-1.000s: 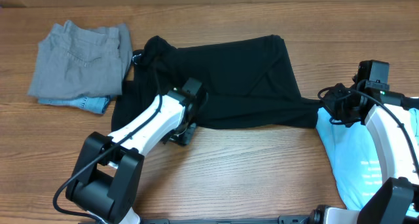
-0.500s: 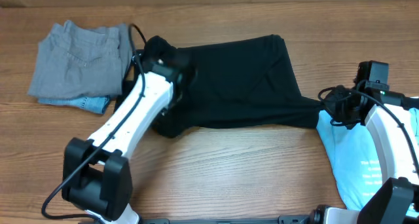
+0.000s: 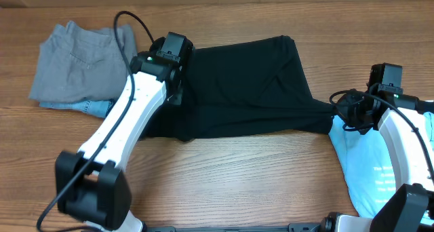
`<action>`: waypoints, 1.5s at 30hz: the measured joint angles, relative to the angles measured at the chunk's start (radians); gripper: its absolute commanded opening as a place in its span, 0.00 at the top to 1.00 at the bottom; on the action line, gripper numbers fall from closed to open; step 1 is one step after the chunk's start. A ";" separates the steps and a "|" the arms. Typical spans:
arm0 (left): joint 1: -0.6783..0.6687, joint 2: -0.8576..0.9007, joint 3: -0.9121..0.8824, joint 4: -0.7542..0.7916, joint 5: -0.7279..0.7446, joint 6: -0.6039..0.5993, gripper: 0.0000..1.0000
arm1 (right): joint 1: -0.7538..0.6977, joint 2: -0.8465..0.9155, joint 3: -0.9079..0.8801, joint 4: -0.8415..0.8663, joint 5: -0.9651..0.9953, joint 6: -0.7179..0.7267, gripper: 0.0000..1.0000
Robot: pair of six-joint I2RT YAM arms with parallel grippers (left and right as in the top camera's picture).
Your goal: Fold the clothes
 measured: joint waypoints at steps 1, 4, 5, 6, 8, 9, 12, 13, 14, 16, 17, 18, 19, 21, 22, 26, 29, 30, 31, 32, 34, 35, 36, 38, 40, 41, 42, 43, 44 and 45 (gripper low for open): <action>0.012 0.027 -0.007 0.025 0.011 0.015 0.57 | 0.000 0.000 0.000 0.001 0.000 0.000 0.95; 0.044 0.082 -0.010 0.006 0.056 0.066 0.56 | 0.000 0.000 0.000 0.003 0.000 0.000 0.95; 0.051 0.087 -0.010 -0.027 0.074 0.084 0.56 | 0.000 0.000 0.000 0.003 0.000 -0.001 0.95; 0.053 0.087 -0.009 -0.069 0.093 0.099 0.54 | 0.000 0.000 0.000 0.003 0.001 0.000 0.95; 0.037 0.083 -0.008 -0.116 0.133 0.119 0.49 | 0.000 0.000 0.000 0.008 0.001 0.000 0.95; 0.011 0.081 -0.008 -0.133 0.178 0.138 0.48 | 0.000 0.000 0.000 0.009 0.001 0.000 0.95; -0.076 0.079 -0.011 -0.099 0.237 0.164 0.45 | 0.000 0.000 0.000 0.010 0.002 0.000 0.94; -0.109 0.077 -0.018 -0.065 0.246 0.170 0.44 | 0.000 0.000 0.000 0.010 0.002 0.000 0.94; -0.139 0.074 -0.034 -0.029 0.250 0.174 0.46 | 0.000 0.000 0.000 0.010 0.002 0.000 0.94; -0.201 0.071 -0.097 0.027 0.258 0.183 0.62 | 0.000 0.000 0.000 0.011 0.003 0.000 0.94; -0.216 0.069 -0.145 0.074 0.262 0.187 0.68 | 0.000 0.000 0.000 0.010 0.003 0.000 0.94; -0.220 0.069 -0.171 0.086 0.267 0.186 0.71 | 0.000 0.000 0.000 0.011 0.002 0.000 0.94; -0.222 0.069 -0.199 0.105 0.267 0.188 0.71 | 0.000 0.000 0.000 0.011 0.002 0.000 0.94; -0.223 0.069 -0.255 0.125 0.269 0.194 0.71 | 0.000 0.000 0.000 0.011 0.002 0.000 0.94; -0.223 0.069 -0.267 0.128 0.268 0.194 0.70 | 0.000 0.000 0.000 0.011 0.002 0.000 0.94; -0.223 0.069 -0.287 0.149 0.245 0.196 0.52 | 0.000 0.000 0.000 0.016 0.002 0.000 0.94; -0.223 0.069 -0.315 0.186 0.201 0.201 0.45 | 0.000 0.000 0.000 0.016 0.002 0.000 0.94; -0.223 0.069 -0.323 0.193 0.194 0.203 0.45 | 0.000 0.000 0.000 0.016 0.002 0.000 0.94; -0.223 0.069 -0.335 0.212 0.187 0.203 0.45 | 0.000 0.000 0.000 0.016 0.002 0.000 0.94; -0.223 0.069 -0.350 0.235 0.180 0.204 0.46 | 0.000 0.000 0.000 0.016 0.002 0.000 0.94; -0.223 0.069 -0.370 0.265 0.170 0.207 0.52 | 0.000 0.000 0.000 0.017 0.002 0.000 0.94; -0.223 0.069 -0.381 0.296 0.165 0.207 0.55 | 0.000 0.000 0.000 0.018 0.002 0.000 0.94; -0.223 0.068 -0.384 0.325 0.159 0.206 0.58 | 0.000 0.000 0.000 0.017 0.002 0.000 0.94; -0.223 0.068 -0.384 0.370 0.150 0.200 0.59 | 0.000 0.000 0.000 0.017 0.003 0.000 0.94; -0.223 0.068 -0.384 0.385 0.144 0.182 0.60 | 0.000 0.000 0.000 0.012 0.003 0.000 0.94; -0.223 0.068 -0.383 0.379 0.143 0.179 0.60 | 0.000 0.000 0.000 0.009 0.003 0.000 0.94; -0.223 0.068 -0.380 0.356 0.143 0.174 0.61 | 0.000 0.000 0.000 0.008 0.003 0.000 0.94; -0.223 0.068 -0.377 0.340 0.143 0.172 0.61 | 0.000 0.000 0.000 0.008 0.003 0.000 0.94; -0.223 0.068 -0.367 0.299 0.142 0.172 0.60 | 0.000 0.000 0.000 0.008 0.002 0.000 0.94; -0.223 0.067 -0.357 0.273 0.141 0.169 0.60 | 0.000 0.000 0.000 0.007 0.002 0.000 0.94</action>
